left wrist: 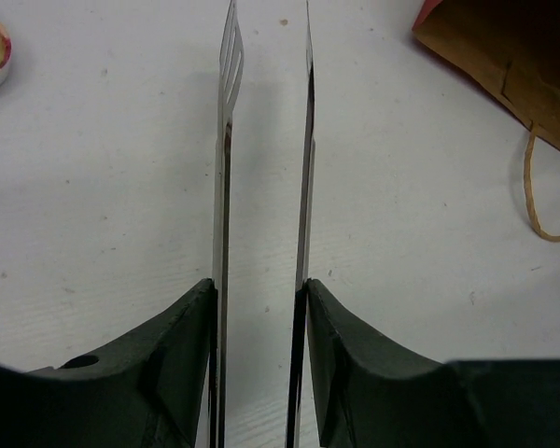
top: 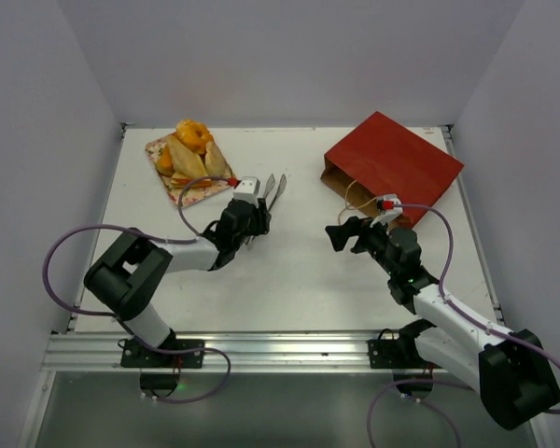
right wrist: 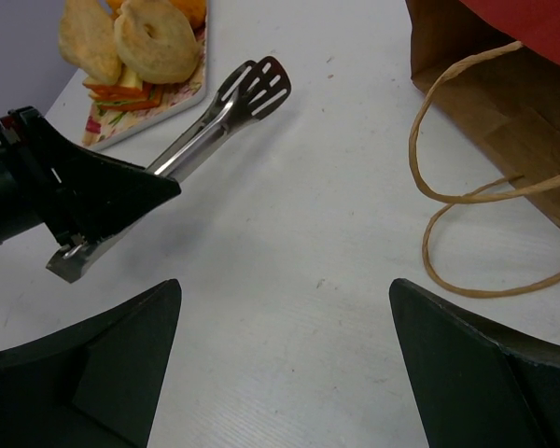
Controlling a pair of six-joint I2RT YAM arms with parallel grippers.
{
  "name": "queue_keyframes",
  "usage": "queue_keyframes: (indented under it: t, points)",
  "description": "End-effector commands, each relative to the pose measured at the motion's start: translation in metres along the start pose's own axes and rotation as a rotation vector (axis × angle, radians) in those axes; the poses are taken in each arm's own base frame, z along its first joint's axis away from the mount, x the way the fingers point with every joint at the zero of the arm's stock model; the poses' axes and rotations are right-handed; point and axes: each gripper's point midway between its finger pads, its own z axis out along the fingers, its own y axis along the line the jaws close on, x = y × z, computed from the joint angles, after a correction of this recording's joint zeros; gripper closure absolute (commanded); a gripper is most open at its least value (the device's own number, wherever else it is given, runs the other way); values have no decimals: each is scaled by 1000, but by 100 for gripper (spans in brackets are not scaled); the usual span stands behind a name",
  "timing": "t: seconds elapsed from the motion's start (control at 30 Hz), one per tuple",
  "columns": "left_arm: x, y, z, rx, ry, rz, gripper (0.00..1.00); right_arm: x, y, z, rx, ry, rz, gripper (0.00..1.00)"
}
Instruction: Take the fake bread out of the paper bag
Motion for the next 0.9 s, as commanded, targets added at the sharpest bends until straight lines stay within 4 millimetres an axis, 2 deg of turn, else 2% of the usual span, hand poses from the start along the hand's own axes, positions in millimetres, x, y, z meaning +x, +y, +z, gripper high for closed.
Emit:
queue_keyframes:
  t: [0.0, 0.57, 0.87]
  points:
    - [-18, -9, 9, -1, -55, -15, 53, -11, 4, 1, -15, -44, -12, 1]
    - [15, -26, 28, 49, 28, 9, 47, -13, 0, 0, 11, -47, -17, 1]
    - [9, -30, 19, 58, 23, 15, 34, -13, -1, 0, 16, -44, -21, 1]
